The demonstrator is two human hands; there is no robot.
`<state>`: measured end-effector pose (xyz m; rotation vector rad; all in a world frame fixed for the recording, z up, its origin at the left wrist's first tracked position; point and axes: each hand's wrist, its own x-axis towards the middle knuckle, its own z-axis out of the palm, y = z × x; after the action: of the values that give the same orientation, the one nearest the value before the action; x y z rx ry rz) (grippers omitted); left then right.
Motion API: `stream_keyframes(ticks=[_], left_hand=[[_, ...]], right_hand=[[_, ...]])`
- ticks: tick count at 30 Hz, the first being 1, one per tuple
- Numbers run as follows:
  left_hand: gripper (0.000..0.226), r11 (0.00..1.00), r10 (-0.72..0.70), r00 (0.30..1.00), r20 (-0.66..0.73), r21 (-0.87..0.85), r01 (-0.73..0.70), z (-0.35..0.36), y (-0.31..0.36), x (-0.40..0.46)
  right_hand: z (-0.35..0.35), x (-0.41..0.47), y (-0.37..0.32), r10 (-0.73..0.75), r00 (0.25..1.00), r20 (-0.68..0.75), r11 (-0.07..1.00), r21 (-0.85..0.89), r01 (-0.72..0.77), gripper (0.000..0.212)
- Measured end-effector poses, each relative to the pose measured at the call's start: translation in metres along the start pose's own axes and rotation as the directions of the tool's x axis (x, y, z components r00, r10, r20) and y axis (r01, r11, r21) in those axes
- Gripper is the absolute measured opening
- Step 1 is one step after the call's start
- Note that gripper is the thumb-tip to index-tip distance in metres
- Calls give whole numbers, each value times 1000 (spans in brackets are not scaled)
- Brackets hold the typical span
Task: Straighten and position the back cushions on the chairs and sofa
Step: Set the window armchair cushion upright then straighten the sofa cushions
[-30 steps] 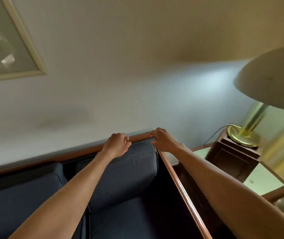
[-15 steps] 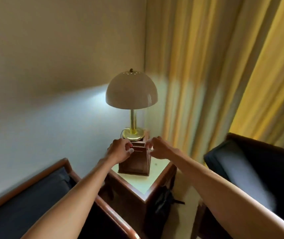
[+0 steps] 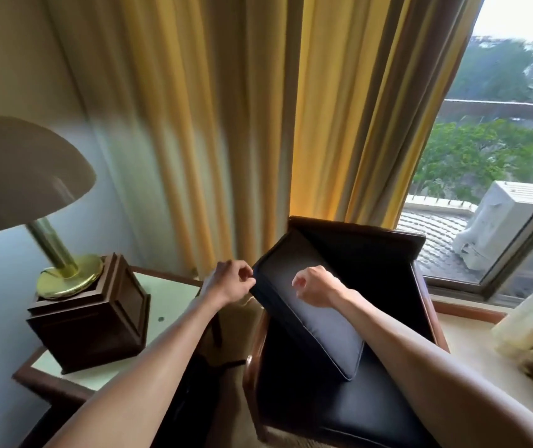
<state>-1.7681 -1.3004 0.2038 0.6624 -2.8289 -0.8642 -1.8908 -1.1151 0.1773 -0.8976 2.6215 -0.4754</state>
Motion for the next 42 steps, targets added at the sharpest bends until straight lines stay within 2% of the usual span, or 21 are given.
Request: stream_keyframes(ticks=[8, 15, 17, 20, 21, 23, 27, 30, 32, 35, 38, 40, 42], left_hand=[[20, 998, -68, 992, 108, 6, 68, 75, -18, 129], [41, 981, -192, 969, 155, 13, 192, 142, -57, 228], [61, 961, -272, 943, 192, 12, 275, 158, -69, 244], [113, 903, -404, 872, 276, -35, 429, 177, -88, 269], [122, 884, -432, 853, 293, -53, 465, 185, -96, 282], [126, 861, -455, 823, 340, -69, 504, 194, -100, 300], [113, 817, -475, 794, 380, -145, 558, 218, -98, 312], [122, 725, -567, 715, 409, -164, 669, 224, -98, 323], [126, 707, -577, 683, 447, -145, 692, 225, -99, 328], [121, 764, -526, 731, 434, -136, 631, 226, -83, 323], [103, 858, -385, 838, 387, -185, 480, 219, -44, 299], [98, 910, -240, 907, 345, -245, 334, 219, -20, 279], [95, 932, -102, 942, 321, -299, 203, 223, 0, 255]], right_hand=[[31, 92, 79, 93, 993, 78, 995, 30, -96, 27], [79, 184, 124, 140, 974, 178, 982, 100, -160, 37], [96, 196, 133, 133, 970, 203, 975, 150, -166, 49], [121, 214, 148, 140, 965, 223, 953, 233, -192, 67], [127, 222, 155, 136, 966, 221, 949, 252, -191, 71], [135, 236, 168, 108, 971, 213, 951, 264, -164, 77], [150, 246, 181, 97, 954, 285, 953, 251, -172, 80], [158, 251, 188, 86, 948, 308, 944, 278, -176, 81], [162, 248, 192, 73, 954, 291, 935, 312, -167, 81], [154, 243, 203, 142, 978, 153, 907, 376, -191, 67], [126, 247, 226, 252, 968, -13, 889, 399, -226, 36], [98, 252, 248, 358, 928, -104, 854, 438, -280, 25], [64, 254, 267, 495, 854, -161, 744, 585, -321, 33]])
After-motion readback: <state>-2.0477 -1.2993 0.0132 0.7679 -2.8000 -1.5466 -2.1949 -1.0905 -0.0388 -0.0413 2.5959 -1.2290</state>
